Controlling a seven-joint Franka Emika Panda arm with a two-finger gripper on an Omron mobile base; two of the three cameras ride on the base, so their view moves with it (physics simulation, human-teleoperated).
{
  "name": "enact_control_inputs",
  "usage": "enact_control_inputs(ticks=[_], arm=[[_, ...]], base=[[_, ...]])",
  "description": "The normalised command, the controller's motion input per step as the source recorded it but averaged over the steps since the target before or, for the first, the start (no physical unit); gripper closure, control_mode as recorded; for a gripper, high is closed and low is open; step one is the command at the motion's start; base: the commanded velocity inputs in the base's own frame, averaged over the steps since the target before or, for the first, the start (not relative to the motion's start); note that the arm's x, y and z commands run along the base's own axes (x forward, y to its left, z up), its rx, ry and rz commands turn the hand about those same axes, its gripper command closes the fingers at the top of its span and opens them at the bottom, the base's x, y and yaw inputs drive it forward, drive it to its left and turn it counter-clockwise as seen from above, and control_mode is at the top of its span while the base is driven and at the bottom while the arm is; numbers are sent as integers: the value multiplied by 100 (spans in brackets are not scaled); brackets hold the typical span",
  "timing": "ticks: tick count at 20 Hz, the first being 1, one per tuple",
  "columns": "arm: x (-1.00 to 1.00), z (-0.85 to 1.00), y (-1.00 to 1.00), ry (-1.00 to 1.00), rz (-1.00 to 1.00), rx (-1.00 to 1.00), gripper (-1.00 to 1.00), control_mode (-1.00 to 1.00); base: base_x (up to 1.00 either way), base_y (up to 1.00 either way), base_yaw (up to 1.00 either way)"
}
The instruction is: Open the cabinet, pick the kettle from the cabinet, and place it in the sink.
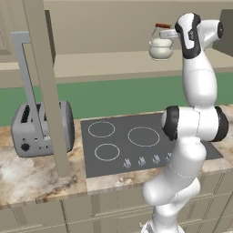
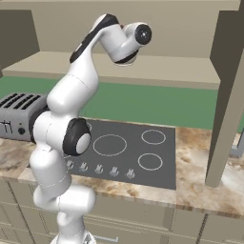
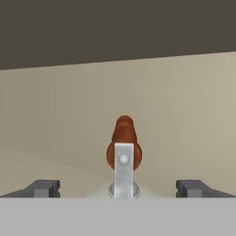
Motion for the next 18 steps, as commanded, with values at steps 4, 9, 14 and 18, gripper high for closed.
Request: enact_control_inputs(ticks=[4, 9, 14, 18], arm=[[-4, -9, 0, -1, 0, 0, 100, -100], [-10, -8, 0, -3, 0, 0, 100, -100], [-18, -5, 0, -3, 0, 0, 100, -100], [-31, -1, -2, 0, 0, 0, 100, -100]], base=[[0, 0, 0], [0, 0, 0], [0, 0, 0], [0, 0, 0]])
